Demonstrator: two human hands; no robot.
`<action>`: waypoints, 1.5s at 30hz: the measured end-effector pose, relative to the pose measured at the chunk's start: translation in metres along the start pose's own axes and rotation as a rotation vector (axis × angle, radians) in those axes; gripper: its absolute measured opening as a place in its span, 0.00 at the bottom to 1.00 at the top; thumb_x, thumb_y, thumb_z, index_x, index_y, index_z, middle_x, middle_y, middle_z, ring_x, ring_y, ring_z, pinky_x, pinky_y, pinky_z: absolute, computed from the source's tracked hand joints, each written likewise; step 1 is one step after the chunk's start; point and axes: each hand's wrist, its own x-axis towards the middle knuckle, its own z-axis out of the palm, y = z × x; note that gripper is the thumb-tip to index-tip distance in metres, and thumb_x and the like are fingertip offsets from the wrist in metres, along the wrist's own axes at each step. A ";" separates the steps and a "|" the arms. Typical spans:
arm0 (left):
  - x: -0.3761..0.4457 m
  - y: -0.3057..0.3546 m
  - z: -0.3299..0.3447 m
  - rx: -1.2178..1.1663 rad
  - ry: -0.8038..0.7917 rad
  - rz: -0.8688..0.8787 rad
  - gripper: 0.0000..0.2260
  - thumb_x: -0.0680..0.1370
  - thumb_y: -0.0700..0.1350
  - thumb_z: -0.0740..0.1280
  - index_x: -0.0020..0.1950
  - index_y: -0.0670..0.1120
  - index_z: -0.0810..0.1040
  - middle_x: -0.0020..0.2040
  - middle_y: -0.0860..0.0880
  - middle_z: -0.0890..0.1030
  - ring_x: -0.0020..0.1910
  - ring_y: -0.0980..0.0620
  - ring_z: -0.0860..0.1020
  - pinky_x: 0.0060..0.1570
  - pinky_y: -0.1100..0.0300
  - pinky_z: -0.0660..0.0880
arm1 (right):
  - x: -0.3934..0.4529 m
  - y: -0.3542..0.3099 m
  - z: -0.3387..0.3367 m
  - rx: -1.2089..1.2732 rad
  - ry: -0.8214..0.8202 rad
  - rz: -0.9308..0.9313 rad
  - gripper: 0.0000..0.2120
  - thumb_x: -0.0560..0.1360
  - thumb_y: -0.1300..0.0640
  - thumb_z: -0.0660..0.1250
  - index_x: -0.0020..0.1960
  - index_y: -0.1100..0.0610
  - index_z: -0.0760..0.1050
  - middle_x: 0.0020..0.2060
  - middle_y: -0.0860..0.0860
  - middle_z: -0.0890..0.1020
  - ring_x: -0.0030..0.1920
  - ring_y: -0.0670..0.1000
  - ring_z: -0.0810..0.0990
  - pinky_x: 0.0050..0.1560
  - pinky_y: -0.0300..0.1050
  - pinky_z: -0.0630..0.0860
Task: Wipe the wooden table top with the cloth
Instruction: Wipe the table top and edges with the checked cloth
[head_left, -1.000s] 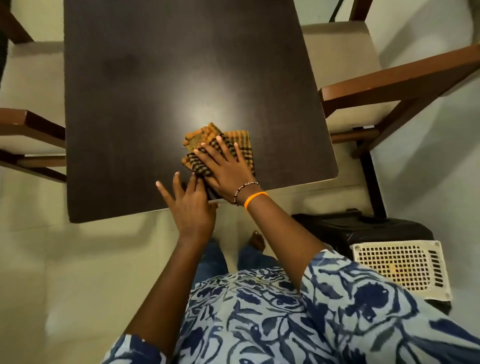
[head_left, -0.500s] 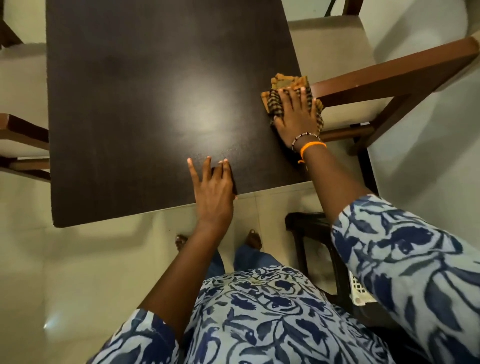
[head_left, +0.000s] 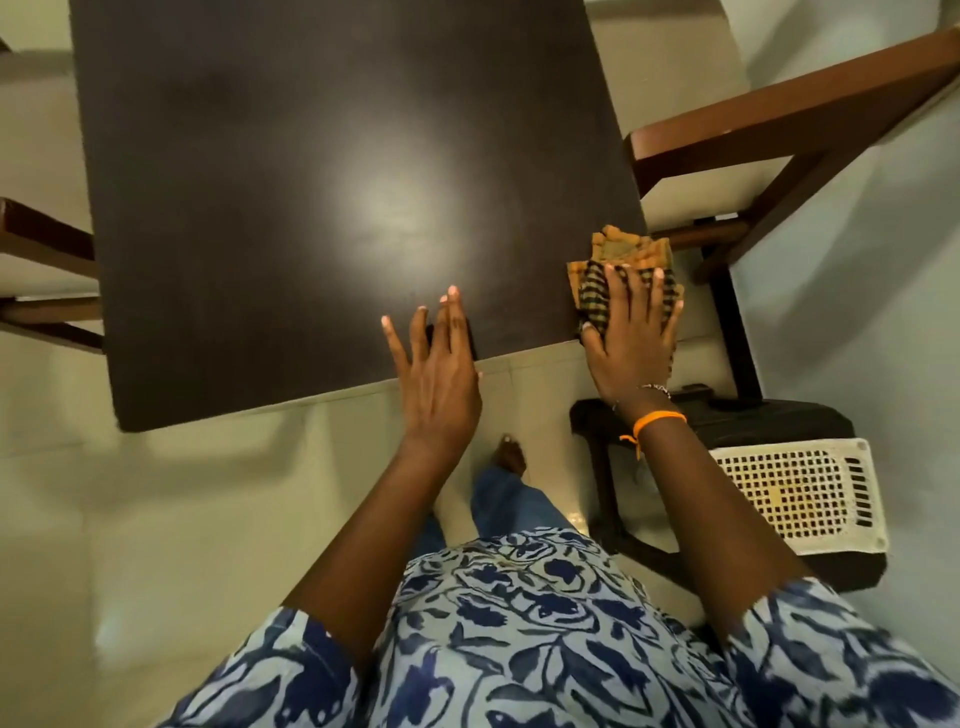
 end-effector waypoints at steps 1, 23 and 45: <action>-0.009 -0.010 0.002 -0.006 0.007 -0.012 0.40 0.71 0.42 0.70 0.77 0.41 0.51 0.76 0.44 0.59 0.75 0.39 0.57 0.69 0.38 0.38 | -0.006 -0.011 0.004 0.008 0.000 0.023 0.33 0.72 0.47 0.56 0.75 0.54 0.55 0.75 0.56 0.58 0.76 0.60 0.48 0.72 0.65 0.42; -0.140 -0.253 0.004 -0.148 -0.025 -0.574 0.34 0.75 0.34 0.63 0.76 0.40 0.49 0.77 0.44 0.54 0.76 0.40 0.45 0.70 0.36 0.37 | -0.125 -0.379 0.118 -0.178 -0.371 -0.854 0.34 0.77 0.53 0.59 0.76 0.52 0.43 0.77 0.52 0.48 0.76 0.58 0.41 0.73 0.61 0.40; -0.051 -0.047 -0.015 -0.414 -0.035 0.297 0.12 0.74 0.41 0.67 0.56 0.50 0.79 0.56 0.51 0.79 0.61 0.49 0.72 0.72 0.49 0.53 | -0.021 -0.018 -0.014 -0.050 -0.149 -0.155 0.42 0.67 0.70 0.66 0.74 0.45 0.55 0.74 0.46 0.58 0.76 0.54 0.48 0.71 0.65 0.53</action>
